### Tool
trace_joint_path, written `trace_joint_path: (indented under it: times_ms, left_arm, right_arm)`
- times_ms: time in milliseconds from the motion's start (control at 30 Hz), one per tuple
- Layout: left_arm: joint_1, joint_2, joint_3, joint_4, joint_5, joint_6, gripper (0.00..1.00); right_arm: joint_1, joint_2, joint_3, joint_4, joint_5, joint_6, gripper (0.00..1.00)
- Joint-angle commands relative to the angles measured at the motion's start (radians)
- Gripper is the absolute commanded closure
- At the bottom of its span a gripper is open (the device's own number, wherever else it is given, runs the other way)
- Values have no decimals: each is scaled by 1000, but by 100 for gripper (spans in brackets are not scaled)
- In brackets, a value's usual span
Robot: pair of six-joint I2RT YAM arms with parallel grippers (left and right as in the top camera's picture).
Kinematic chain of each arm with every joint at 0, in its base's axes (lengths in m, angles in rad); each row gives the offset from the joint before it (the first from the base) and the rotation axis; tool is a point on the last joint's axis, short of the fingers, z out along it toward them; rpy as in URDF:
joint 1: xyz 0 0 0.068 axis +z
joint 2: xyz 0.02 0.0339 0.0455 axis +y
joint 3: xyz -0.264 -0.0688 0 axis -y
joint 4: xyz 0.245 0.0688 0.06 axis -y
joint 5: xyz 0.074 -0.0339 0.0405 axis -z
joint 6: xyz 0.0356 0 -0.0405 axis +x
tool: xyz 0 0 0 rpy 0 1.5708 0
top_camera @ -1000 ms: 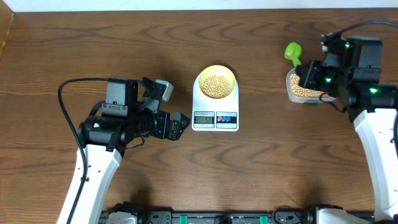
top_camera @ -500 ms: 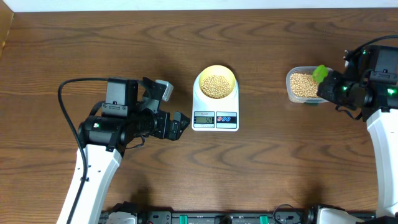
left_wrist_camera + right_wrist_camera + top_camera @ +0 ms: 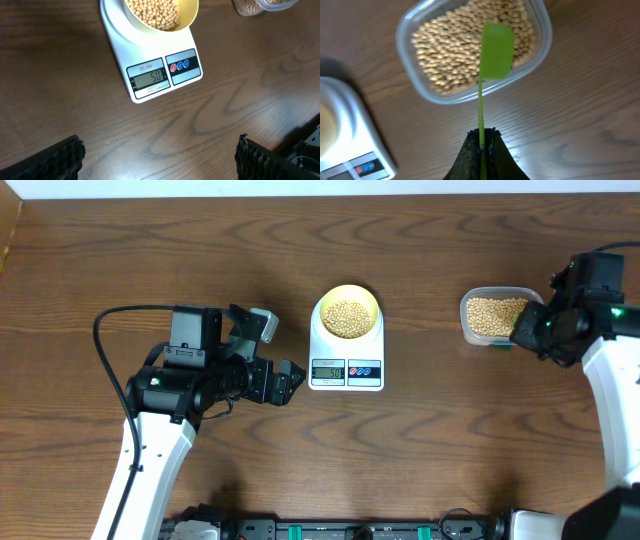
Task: Scoop item into bowl and weigh 50g on scale
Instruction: 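Carry the green scoop right to the soybean tub with the right gripper, then lower the scoop into the tub and open the right gripper to release it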
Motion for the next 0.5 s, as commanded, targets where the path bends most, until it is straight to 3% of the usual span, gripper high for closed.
trace_joint_path:
  times_ms: [0,467]
  left_arm:
    - [-2,0,2,-2,16,17,2]
    - [-2,0,2,-2,16,17,2]
  right_arm:
    - [0,38,1,5,67,-47,99]
    - [35,138,1,124,-1,-55,97]
